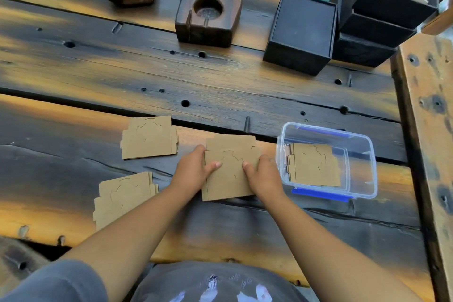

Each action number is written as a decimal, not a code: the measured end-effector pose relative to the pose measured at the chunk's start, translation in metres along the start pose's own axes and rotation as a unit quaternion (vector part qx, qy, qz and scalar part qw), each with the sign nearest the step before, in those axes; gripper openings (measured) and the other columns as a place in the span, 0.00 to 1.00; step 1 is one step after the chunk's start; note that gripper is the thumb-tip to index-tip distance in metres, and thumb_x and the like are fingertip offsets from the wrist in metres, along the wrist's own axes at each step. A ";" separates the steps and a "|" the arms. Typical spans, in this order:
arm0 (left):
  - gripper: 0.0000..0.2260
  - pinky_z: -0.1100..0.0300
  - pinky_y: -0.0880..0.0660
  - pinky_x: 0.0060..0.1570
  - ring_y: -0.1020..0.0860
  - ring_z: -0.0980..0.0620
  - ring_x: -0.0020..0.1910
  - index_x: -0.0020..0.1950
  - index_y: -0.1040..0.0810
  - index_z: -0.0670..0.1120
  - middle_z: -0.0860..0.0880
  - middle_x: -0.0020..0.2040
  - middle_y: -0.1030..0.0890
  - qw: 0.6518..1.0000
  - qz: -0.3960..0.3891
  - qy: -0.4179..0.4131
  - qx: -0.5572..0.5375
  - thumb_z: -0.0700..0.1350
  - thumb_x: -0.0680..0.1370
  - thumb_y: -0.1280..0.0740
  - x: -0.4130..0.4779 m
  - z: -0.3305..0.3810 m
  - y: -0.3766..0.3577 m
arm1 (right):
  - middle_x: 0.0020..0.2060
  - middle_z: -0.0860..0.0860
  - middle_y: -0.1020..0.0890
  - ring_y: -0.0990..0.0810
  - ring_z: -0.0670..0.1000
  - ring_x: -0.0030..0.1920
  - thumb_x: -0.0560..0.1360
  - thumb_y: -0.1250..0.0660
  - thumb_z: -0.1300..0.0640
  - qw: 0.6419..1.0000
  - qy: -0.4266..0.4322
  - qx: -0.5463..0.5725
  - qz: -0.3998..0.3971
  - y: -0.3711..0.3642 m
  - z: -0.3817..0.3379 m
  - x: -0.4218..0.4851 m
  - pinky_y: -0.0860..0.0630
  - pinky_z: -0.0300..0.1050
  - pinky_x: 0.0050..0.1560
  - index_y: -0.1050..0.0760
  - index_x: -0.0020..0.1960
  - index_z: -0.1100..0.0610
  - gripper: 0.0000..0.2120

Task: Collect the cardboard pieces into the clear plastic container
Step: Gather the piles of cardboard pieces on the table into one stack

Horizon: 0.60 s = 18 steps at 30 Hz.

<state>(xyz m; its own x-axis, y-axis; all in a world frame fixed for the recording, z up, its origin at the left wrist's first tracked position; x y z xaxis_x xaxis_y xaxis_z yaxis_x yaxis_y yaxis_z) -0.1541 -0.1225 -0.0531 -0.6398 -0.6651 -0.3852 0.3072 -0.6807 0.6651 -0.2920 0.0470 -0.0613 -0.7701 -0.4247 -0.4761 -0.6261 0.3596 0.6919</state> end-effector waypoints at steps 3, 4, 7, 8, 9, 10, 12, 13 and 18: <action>0.19 0.56 0.29 0.42 0.21 0.43 0.49 0.56 0.26 0.45 0.45 0.50 0.18 1.000 0.008 -0.011 0.021 0.56 0.73 0.29 0.022 0.012 0.001 | 0.61 0.60 0.29 0.27 0.61 0.59 0.77 0.36 0.47 1.000 -0.007 -0.014 0.010 0.002 -0.007 0.012 0.28 0.54 0.59 0.32 0.61 0.64 0.22; 0.19 0.56 0.29 0.43 0.21 0.43 0.50 0.56 0.26 0.45 0.44 0.51 0.18 0.999 0.008 -0.012 0.028 0.56 0.74 0.29 0.028 0.015 -0.001 | 0.62 0.60 0.30 0.28 0.61 0.60 0.77 0.36 0.47 1.000 -0.012 -0.019 0.014 0.002 -0.007 0.014 0.28 0.56 0.61 0.33 0.62 0.65 0.23; 0.20 0.55 0.30 0.46 0.23 0.42 0.53 0.58 0.26 0.43 0.42 0.54 0.20 0.998 -0.001 -0.012 0.059 0.55 0.74 0.30 0.042 0.018 -0.010 | 0.64 0.61 0.31 0.28 0.62 0.62 0.77 0.36 0.48 0.999 -0.030 -0.026 0.020 0.004 -0.004 0.024 0.29 0.57 0.62 0.34 0.63 0.65 0.24; 0.21 0.55 0.30 0.47 0.23 0.42 0.53 0.59 0.26 0.43 0.42 0.54 0.21 0.998 -0.005 -0.010 0.066 0.56 0.74 0.30 0.045 0.016 -0.015 | 0.64 0.61 0.31 0.28 0.62 0.61 0.77 0.36 0.48 0.999 -0.034 -0.027 0.018 0.003 -0.002 0.026 0.29 0.57 0.61 0.34 0.63 0.64 0.24; 0.21 0.55 0.30 0.47 0.23 0.42 0.53 0.60 0.26 0.43 0.42 0.54 0.23 0.998 -0.009 -0.005 0.070 0.56 0.75 0.30 0.047 0.014 -0.019 | 0.64 0.60 0.31 0.28 0.62 0.61 0.77 0.36 0.48 0.999 -0.038 -0.029 0.016 0.002 0.000 0.028 0.28 0.56 0.60 0.34 0.63 0.64 0.24; 0.22 0.55 0.30 0.48 0.24 0.42 0.53 0.61 0.26 0.44 0.42 0.54 0.24 0.998 -0.010 0.003 0.070 0.56 0.75 0.31 0.048 0.012 -0.023 | 0.63 0.60 0.31 0.28 0.62 0.61 0.77 0.35 0.48 0.999 -0.039 -0.033 0.018 0.002 0.002 0.030 0.28 0.56 0.60 0.34 0.62 0.64 0.23; 0.23 0.56 0.30 0.47 0.24 0.41 0.51 0.63 0.26 0.45 0.43 0.54 0.27 0.998 -0.010 0.015 0.067 0.57 0.75 0.31 0.049 0.007 -0.029 | 0.62 0.60 0.30 0.27 0.62 0.60 0.76 0.35 0.48 0.998 -0.040 -0.040 0.025 0.002 0.005 0.033 0.27 0.56 0.58 0.34 0.61 0.63 0.22; 0.23 0.56 0.30 0.47 0.24 0.42 0.51 0.64 0.27 0.45 0.43 0.55 0.27 0.998 -0.011 0.019 0.067 0.57 0.75 0.31 0.050 0.005 -0.032 | 0.61 0.59 0.30 0.27 0.61 0.59 0.76 0.34 0.48 0.998 -0.041 -0.042 0.030 0.002 0.006 0.034 0.27 0.57 0.57 0.34 0.61 0.62 0.22; 0.25 0.52 0.26 0.50 0.25 0.42 0.54 0.66 0.31 0.47 0.42 0.56 0.26 0.997 -0.008 0.034 0.065 0.57 0.74 0.30 0.052 0.002 -0.040 | 0.60 0.57 0.29 0.25 0.60 0.57 0.74 0.32 0.49 0.997 -0.046 -0.052 0.036 0.000 0.007 0.039 0.24 0.59 0.54 0.37 0.61 0.58 0.22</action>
<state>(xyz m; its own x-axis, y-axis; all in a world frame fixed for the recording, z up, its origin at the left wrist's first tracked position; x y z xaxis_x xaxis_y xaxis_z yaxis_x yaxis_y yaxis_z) -0.2009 -0.1288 -0.0985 -0.5939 -0.6765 -0.4354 0.2013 -0.6490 0.7337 -0.3229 0.0361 -0.0840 -0.8233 -0.3217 -0.4676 -0.5567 0.2970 0.7758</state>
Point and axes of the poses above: each hand's wrist, its own x-axis towards the middle knuckle, its own y-axis out of the back of the hand, z = x × y, the point moved 10 cm from there along x, towards the middle knuckle
